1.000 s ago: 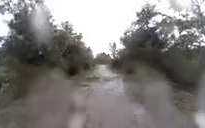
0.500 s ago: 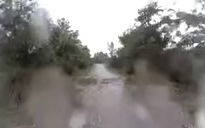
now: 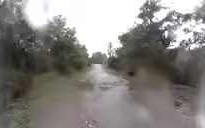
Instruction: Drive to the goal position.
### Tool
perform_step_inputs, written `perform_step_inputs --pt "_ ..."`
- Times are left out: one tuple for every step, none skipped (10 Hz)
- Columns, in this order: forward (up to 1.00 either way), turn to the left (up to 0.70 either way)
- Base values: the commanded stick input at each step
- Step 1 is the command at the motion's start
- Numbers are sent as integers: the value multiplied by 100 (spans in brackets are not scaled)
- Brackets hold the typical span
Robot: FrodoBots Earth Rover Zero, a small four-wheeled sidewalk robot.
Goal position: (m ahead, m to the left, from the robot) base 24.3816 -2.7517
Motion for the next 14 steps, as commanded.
perform_step_inputs --pt "85 0" --pt "85 0" --pt "85 0" --pt "85 0" --pt "85 0" --pt "85 0" --pt "85 0" --pt "85 0" --pt "85 0" --pt "85 0" --pt "85 0" --pt "85 0" --pt "85 0" --pt "85 0"
